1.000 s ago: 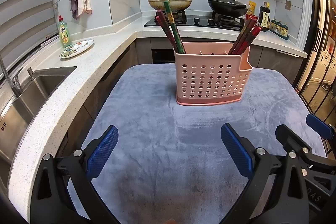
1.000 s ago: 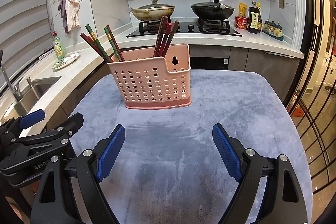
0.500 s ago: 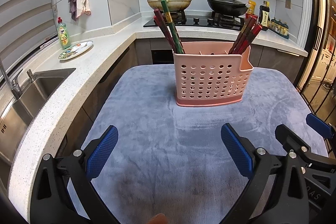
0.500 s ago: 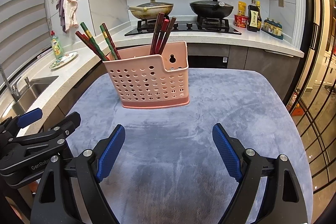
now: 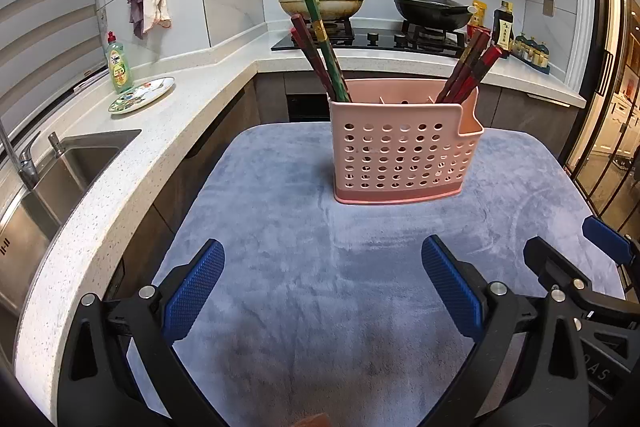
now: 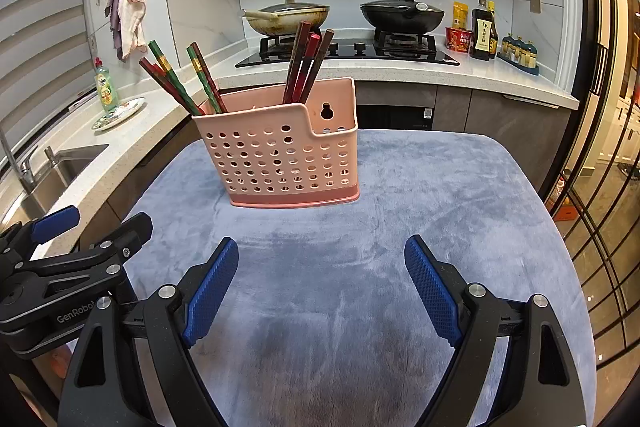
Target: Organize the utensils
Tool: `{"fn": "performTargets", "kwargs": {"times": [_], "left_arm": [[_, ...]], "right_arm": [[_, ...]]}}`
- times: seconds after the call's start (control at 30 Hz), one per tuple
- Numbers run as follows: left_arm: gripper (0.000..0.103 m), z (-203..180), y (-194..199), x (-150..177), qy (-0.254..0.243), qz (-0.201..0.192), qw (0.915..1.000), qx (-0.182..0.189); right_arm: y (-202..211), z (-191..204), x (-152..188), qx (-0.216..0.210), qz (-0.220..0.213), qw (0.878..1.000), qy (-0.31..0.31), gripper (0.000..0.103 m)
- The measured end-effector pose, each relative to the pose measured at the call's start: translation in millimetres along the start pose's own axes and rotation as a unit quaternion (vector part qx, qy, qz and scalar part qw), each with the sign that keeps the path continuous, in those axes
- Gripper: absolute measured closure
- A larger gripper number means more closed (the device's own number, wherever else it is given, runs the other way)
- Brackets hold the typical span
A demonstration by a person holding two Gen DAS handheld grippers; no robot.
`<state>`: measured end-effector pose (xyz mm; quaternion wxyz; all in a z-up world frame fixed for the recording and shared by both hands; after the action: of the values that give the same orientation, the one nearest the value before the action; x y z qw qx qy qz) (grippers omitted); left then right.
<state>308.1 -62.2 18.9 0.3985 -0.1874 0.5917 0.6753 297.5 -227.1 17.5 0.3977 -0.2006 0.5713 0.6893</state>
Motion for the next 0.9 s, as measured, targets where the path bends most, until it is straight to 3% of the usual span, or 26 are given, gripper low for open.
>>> {"fn": "performTargets", "kwargs": {"times": [0.9], "left_arm": [[0.008, -1.7, -1.9, -3.7, -0.010, -0.009, 0.9999, -0.008]], "right_arm": [[-3.5, 0.6, -1.7, 0.001, -0.001, 1.000, 0.004, 0.021]]}}
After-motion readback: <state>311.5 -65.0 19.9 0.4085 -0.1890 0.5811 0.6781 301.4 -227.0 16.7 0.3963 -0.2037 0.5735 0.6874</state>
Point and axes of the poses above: each gripper's, at about its wrist camera, not at the fingertips, and y roughly against the way its jaws point, z to its left, x to its underside, the point moved 8 cm from there along -y, roughly the way its jaws point, and after that the axes turned 15 degrees about -y, right-handed, at the moved point
